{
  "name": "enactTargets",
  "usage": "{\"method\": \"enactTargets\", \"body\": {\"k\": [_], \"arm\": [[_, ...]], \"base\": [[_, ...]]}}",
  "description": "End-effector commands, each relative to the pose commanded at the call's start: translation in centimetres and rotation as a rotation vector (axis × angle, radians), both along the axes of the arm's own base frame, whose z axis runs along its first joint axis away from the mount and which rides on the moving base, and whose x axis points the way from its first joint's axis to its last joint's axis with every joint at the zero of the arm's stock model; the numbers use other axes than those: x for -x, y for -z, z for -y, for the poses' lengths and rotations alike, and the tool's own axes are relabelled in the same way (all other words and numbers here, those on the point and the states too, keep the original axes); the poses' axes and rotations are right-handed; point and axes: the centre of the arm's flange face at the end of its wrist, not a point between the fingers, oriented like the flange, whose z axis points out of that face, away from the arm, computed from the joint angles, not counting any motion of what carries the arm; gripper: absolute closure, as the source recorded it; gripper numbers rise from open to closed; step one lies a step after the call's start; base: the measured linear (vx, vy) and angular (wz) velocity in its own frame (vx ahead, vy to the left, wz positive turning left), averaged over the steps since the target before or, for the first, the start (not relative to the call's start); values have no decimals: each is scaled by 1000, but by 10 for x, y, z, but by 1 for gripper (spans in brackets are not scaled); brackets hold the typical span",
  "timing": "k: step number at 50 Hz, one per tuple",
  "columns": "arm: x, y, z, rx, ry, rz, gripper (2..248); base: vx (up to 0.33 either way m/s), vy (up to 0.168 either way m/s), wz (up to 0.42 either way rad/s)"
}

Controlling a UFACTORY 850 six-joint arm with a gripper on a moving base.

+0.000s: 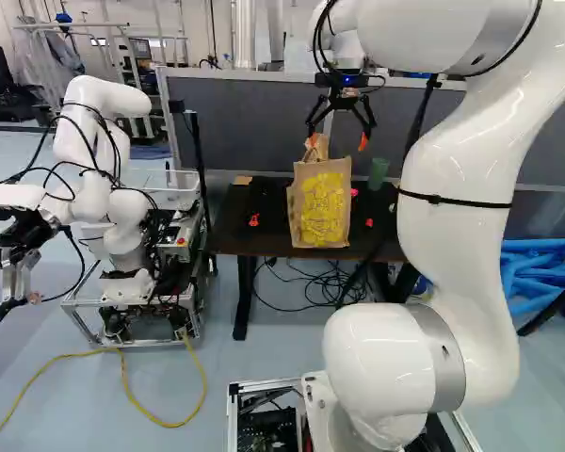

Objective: Pick up the bag on the ground and place it on the table

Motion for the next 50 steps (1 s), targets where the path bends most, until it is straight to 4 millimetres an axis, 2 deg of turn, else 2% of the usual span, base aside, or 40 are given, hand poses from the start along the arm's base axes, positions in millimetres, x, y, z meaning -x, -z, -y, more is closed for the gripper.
{"method": "enactTargets", "body": {"k": [50], "arm": [[0, 0, 0, 0, 0, 0, 3]], "base": [[-158, 1, 20]]}}
